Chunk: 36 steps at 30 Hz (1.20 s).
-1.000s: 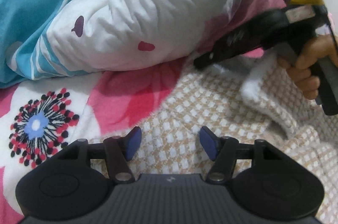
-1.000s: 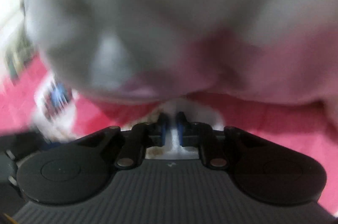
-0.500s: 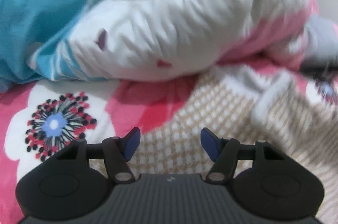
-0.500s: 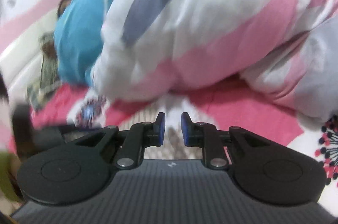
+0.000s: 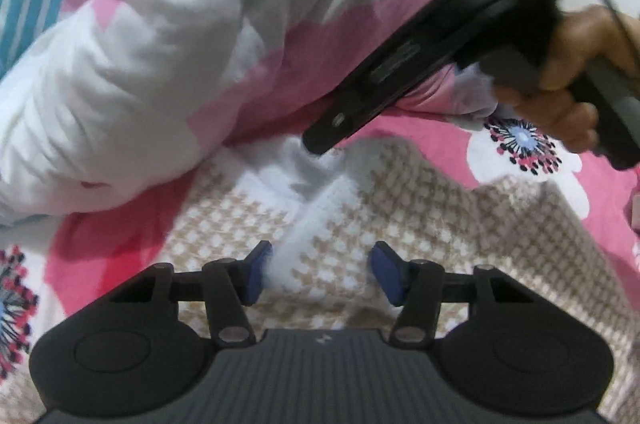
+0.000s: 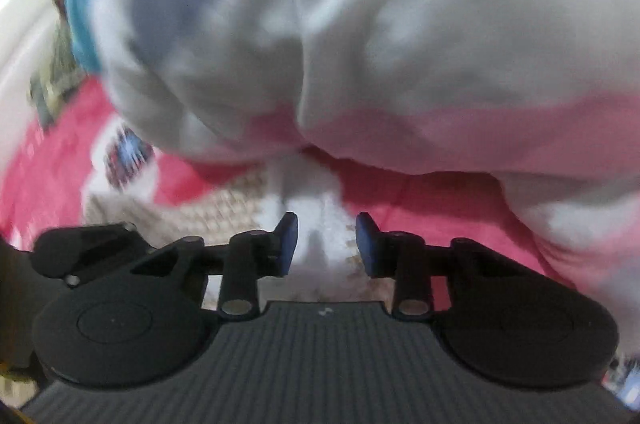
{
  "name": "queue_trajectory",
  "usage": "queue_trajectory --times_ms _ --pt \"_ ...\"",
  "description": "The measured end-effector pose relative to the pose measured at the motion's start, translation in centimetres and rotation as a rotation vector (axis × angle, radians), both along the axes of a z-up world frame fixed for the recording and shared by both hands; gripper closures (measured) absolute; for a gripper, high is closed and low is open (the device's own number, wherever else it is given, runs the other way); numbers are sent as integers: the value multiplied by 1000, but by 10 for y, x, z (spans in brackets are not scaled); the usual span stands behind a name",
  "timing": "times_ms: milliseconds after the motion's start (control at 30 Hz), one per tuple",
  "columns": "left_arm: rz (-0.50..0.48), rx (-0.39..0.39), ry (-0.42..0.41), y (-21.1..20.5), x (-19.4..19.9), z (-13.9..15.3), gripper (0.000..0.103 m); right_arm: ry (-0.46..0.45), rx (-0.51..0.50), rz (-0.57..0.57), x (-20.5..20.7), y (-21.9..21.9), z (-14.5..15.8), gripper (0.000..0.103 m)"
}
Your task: Fold clothes
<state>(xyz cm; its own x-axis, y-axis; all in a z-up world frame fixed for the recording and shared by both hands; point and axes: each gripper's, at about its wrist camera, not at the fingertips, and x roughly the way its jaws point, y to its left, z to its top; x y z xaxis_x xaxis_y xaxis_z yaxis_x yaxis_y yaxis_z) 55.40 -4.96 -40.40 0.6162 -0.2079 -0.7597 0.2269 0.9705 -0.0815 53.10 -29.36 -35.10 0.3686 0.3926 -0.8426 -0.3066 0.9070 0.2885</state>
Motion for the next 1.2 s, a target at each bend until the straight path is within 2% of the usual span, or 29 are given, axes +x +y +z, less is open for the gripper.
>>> queue_trajectory --times_ms 33,100,167,200,300,433,500,567,733,800,867,933,1000,1133,1200 --pt "-1 2 -5 0 0 0 50 32 -24 31 5 5 -5 62" --pt "-6 -2 -15 -1 -2 1 53 77 -58 96 11 12 -14 60" --pt "-12 -7 -23 0 -3 4 53 72 -100 119 7 11 -11 71" --pt "-15 -4 -26 0 -3 4 53 60 -113 107 7 8 -9 83" --pt "-22 22 -30 -1 -5 2 54 -11 -101 -9 -1 -9 6 103" --pt "-10 27 -20 2 -6 0 53 -199 -169 -155 -25 -26 18 103" --pt "-4 28 -23 2 -5 0 55 -256 -72 -213 -34 -41 23 103" --pt "5 29 -30 3 -4 -1 59 -280 26 -212 -49 -49 30 103" --pt "29 29 -21 5 -1 -4 65 -256 89 -19 -82 -45 39 102" --pt "38 32 -14 6 1 -7 65 -223 102 70 -89 -38 31 102" --pt "42 45 -12 5 2 -9 66 -183 55 128 -87 -24 14 102" --pt "49 57 -9 4 3 -10 66 -189 -14 123 -82 -16 -10 103" --pt "55 63 -7 4 5 -10 65 -199 -6 58 -79 -14 -21 103" --pt "52 56 -19 4 1 -10 65 -299 44 -72 -97 -25 11 101" --pt "46 64 -33 3 -1 -10 66 -258 106 -145 -86 -42 21 100"
